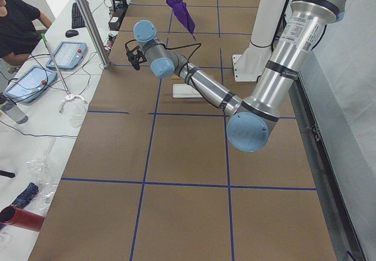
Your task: Hang towel on rack
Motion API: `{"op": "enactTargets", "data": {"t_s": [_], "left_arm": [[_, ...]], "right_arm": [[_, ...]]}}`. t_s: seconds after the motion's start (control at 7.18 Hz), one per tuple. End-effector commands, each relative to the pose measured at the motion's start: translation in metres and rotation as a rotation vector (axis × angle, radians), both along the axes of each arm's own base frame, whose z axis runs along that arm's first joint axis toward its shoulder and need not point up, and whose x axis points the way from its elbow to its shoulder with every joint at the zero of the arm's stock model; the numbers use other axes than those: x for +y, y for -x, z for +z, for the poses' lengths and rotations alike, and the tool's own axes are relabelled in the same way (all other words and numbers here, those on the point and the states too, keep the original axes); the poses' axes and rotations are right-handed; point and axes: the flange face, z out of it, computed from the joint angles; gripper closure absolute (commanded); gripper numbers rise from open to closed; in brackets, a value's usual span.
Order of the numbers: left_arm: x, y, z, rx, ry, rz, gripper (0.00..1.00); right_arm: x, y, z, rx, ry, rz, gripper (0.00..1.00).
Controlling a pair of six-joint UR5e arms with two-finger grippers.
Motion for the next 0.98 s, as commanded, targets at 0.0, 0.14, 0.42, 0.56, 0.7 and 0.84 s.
{"op": "enactTargets", "data": {"t_s": [0.0,0.14,0.42,0.56,0.7,0.84], "left_arm": [[-0.003,-0.037,-0.038,0.064,0.135,-0.027,0.0],[0.008,-0.066,-0.053,0.091,0.195,-0.057,0.0],[0.02,-0.099,-0.082,0.132,0.273,-0.094,0.0],[0.028,-0.118,-0.096,0.144,0.288,-0.093,0.0],[0.03,-0.121,-0.108,0.159,0.308,-0.095,0.0],[0.037,-0.13,-0.116,0.167,0.317,-0.079,0.0]], "right_arm": [[0.003,0.026,-0.025,-0.036,0.104,0.115,1.0],[-0.004,0.028,-0.034,-0.054,0.154,0.174,1.0],[-0.008,0.03,-0.044,-0.079,0.211,0.223,1.0],[-0.008,0.031,-0.047,-0.088,0.223,0.233,1.0],[-0.007,0.031,-0.051,-0.097,0.226,0.235,1.0],[-0.006,0.03,-0.055,-0.103,0.223,0.235,1.0]]}}
